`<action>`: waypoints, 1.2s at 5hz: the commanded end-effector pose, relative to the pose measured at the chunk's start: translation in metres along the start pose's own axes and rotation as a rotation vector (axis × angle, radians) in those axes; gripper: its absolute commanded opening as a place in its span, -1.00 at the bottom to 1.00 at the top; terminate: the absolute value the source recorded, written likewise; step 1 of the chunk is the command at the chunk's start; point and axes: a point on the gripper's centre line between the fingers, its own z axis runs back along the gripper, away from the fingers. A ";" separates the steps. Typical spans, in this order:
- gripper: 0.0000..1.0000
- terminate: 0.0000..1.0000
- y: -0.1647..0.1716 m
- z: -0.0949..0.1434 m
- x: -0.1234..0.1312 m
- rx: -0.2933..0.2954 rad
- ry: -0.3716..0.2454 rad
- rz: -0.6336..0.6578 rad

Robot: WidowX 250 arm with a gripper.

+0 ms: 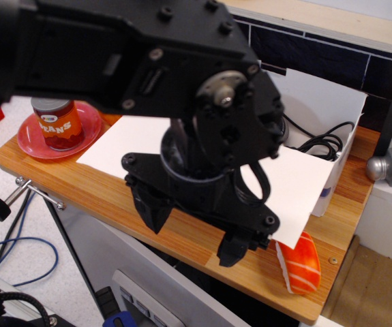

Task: Close white1fbox flap

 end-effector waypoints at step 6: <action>1.00 -1.00 0.005 -0.039 0.011 -0.042 -0.237 -0.050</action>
